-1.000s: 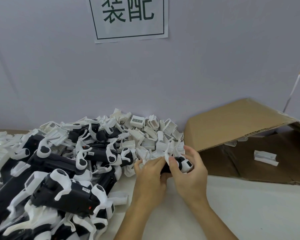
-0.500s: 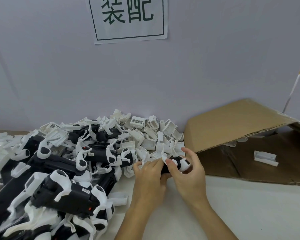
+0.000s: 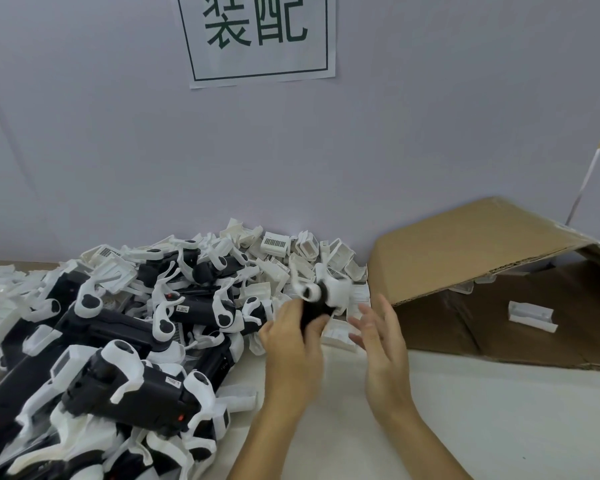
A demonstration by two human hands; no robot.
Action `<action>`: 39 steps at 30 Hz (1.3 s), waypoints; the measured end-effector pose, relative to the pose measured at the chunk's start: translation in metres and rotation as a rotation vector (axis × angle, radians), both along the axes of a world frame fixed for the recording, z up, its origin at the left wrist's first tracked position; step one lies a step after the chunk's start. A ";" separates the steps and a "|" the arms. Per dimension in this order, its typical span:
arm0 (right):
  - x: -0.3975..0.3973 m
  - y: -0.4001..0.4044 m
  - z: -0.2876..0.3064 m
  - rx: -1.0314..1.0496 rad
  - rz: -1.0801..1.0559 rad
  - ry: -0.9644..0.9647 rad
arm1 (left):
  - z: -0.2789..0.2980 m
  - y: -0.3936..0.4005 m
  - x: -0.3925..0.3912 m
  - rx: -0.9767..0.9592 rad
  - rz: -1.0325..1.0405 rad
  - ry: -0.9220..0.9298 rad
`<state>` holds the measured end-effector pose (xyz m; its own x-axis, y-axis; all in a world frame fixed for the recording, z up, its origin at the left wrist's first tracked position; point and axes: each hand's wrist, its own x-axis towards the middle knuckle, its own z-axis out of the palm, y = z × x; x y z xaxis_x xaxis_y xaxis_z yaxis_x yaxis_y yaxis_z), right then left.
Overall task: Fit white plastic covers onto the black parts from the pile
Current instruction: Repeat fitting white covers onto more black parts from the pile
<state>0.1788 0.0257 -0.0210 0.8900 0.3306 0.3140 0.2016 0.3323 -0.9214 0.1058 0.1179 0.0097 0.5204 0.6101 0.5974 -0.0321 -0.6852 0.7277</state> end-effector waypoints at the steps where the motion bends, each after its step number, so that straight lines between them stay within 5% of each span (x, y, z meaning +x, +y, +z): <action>1: 0.000 0.000 0.000 -0.017 -0.018 -0.012 | 0.005 0.001 0.000 -0.170 -0.033 -0.081; 7: 0.001 0.000 0.002 -0.142 -0.031 -0.024 | 0.018 0.006 -0.001 -1.099 -0.186 -0.367; 9: 0.000 0.000 0.003 -0.182 -0.010 -0.031 | 0.022 0.008 -0.003 -1.212 -0.341 -0.392; 15: 0.001 0.000 0.003 -0.235 0.030 -0.043 | 0.021 0.003 -0.001 -1.237 -0.281 -0.282; 20: 0.002 0.000 0.003 -0.200 0.106 0.012 | 0.025 0.004 -0.004 -1.303 -0.456 -0.301; 27: -0.004 0.001 0.003 -0.056 0.544 0.181 | 0.019 0.007 -0.002 -1.165 -0.323 -0.307; 39: -0.004 0.003 0.001 -0.142 0.415 0.160 | 0.009 0.007 0.001 -0.953 -0.325 -0.195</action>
